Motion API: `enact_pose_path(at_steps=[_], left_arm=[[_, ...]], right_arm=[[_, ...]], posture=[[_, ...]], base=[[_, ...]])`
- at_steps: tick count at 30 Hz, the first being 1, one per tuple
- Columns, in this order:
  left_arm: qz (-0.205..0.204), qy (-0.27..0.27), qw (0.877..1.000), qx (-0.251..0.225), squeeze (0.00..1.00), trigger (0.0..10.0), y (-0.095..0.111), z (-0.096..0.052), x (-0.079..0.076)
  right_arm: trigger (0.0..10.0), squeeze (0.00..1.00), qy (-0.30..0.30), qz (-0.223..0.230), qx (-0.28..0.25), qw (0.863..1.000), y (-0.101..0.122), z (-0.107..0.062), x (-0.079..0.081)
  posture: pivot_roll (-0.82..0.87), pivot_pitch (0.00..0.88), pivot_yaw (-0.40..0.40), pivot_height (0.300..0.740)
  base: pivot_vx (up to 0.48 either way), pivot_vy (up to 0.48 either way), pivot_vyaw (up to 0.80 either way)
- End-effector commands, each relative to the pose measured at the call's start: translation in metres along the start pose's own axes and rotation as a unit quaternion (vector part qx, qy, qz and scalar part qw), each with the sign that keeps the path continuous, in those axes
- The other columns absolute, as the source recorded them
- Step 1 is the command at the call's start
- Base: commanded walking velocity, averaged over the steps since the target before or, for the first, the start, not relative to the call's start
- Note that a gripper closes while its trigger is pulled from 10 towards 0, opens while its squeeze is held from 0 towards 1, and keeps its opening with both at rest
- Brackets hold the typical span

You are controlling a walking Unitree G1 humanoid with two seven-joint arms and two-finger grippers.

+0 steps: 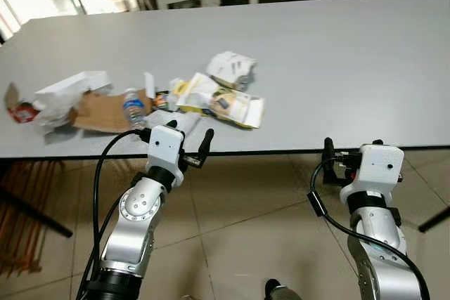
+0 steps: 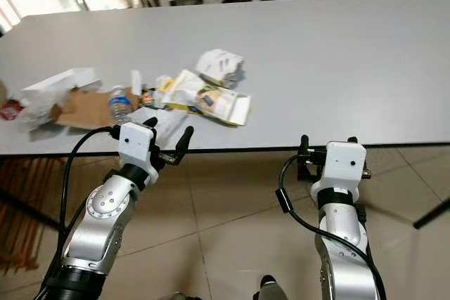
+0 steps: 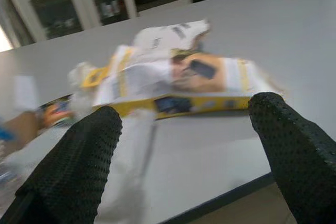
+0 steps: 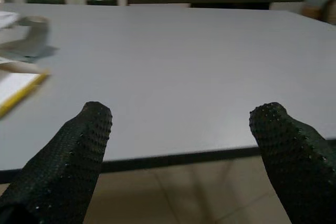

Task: Picking trash to rubbish bin

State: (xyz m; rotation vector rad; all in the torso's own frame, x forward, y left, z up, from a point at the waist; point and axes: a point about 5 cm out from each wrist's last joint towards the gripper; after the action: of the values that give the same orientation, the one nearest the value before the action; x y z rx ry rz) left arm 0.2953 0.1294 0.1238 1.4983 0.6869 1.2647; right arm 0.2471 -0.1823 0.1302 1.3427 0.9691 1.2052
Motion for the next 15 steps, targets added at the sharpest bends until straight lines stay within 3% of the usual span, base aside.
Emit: enact_pose_path(at_steps=[1, 15], left_arm=[[-0.004, 0.0, 1.0, 0.004, 0.0, 10.0, -0.002, 0.0, 0.001], [-0.003, 0.004, 1.0, 0.001, 0.0, 10.0, 0.0, 0.006, 0.008]], right_arm=[[10.0, 0.0, 0.006, 0.0, -0.011, 1.0, 0.004, -0.001, 0.003], [10.0, 0.0, 0.049, 0.029, -0.02, 0.998, 0.011, 0.01, 0.024]], posture=[[-0.1, 0.101, 0.109, 0.74], [-0.09, 0.102, 0.103, 0.74]], base=[[0.0, 0.0, 0.0], [0.018, 0.0, 0.0]])
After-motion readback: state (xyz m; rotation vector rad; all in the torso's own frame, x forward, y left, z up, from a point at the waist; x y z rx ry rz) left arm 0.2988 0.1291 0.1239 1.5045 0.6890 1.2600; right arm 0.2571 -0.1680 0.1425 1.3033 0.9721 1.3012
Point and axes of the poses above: a point about 5 cm out from each wrist's last joint towards the gripper, its own z axis pointing out of the wrist towards the gripper, its own y axis along the axis of the wrist's last joint, x = y × z, and after that the axes turned 14 degrees about z, right-handed
